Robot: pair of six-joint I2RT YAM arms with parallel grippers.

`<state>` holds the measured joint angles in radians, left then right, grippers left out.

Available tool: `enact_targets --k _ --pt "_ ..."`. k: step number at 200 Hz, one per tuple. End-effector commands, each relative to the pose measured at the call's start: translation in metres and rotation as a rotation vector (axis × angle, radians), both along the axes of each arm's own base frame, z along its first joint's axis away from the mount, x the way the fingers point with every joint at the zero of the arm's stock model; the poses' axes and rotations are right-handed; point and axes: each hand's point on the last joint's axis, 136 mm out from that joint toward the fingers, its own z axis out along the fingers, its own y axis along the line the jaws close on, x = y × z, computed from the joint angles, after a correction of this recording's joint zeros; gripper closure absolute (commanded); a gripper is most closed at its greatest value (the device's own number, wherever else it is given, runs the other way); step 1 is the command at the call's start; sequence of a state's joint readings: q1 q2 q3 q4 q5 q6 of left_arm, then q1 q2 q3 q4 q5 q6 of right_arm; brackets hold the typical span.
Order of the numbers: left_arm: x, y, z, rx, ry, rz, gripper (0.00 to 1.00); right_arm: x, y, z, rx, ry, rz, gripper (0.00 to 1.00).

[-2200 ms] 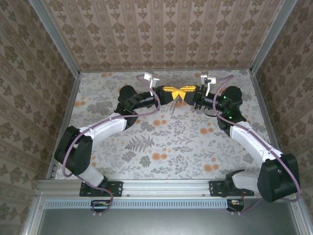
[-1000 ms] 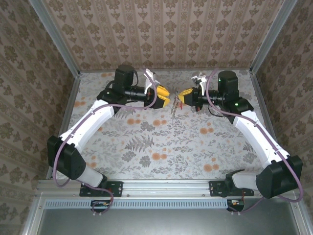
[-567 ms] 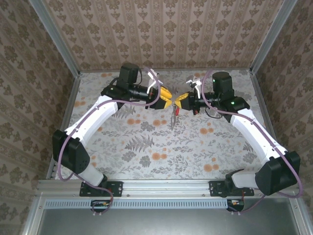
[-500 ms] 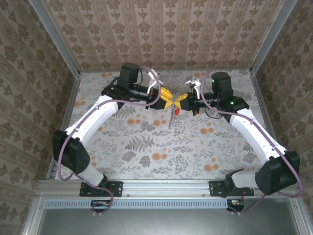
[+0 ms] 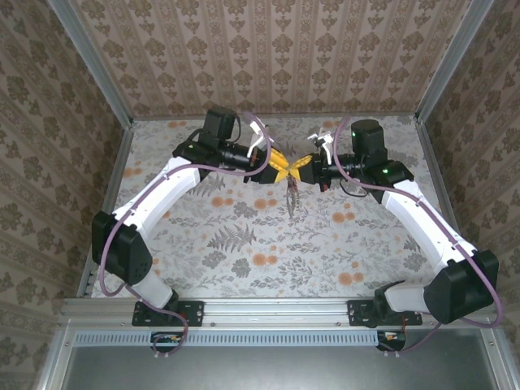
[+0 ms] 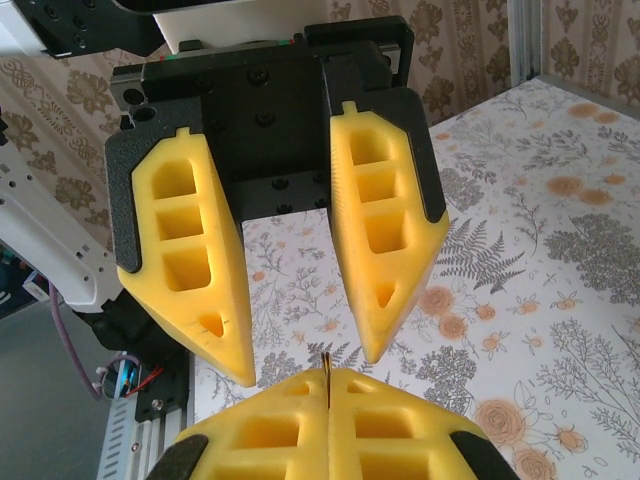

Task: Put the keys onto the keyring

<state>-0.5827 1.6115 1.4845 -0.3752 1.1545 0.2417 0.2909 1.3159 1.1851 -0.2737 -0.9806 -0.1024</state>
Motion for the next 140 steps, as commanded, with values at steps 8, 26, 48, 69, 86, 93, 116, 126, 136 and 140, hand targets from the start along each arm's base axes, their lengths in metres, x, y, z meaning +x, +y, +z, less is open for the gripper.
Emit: enact_targets --k 8,26,48,69,86,93,116,126,136,140 --pt "-0.0043 -0.0024 0.0079 -0.026 -0.014 -0.045 0.67 -0.0043 0.0010 0.0199 0.021 -0.066 0.018 1.00" --pt "-0.0051 -0.0035 0.0079 -0.028 -0.011 -0.053 0.71 -0.0037 0.0009 0.0198 0.021 -0.066 0.015 1.00" --pt "-0.0056 -0.0047 0.0056 -0.025 -0.002 -0.059 0.72 -0.0032 0.0006 0.0204 0.021 -0.072 0.011 1.00" --pt "-0.0065 -0.0053 0.0041 -0.024 0.002 -0.066 0.74 -0.0027 0.0005 0.0198 0.020 -0.070 0.009 1.00" --pt "-0.0076 -0.0057 0.0037 -0.025 0.005 -0.072 0.78 -0.0016 0.0004 0.0189 0.019 -0.070 0.005 1.00" --pt "-0.0078 -0.0058 0.0036 -0.025 0.007 -0.074 0.81 -0.0014 0.0004 0.0189 0.019 -0.069 0.004 1.00" --pt "-0.0088 -0.0062 0.0033 -0.026 0.009 -0.080 0.94 -0.0005 0.0002 0.0182 0.017 -0.070 0.001 1.00" --pt "-0.0093 -0.0062 0.0036 -0.028 0.009 -0.082 1.00 -0.0001 0.0003 0.0180 0.017 -0.069 -0.001 1.00" --pt "-0.0095 -0.0064 0.0027 -0.027 0.011 -0.082 1.00 0.0003 0.0001 0.0177 0.017 -0.070 -0.003 1.00" --pt "-0.0098 -0.0064 0.0027 -0.027 0.010 -0.082 1.00 0.0005 0.0002 0.0176 0.016 -0.069 -0.004 1.00"
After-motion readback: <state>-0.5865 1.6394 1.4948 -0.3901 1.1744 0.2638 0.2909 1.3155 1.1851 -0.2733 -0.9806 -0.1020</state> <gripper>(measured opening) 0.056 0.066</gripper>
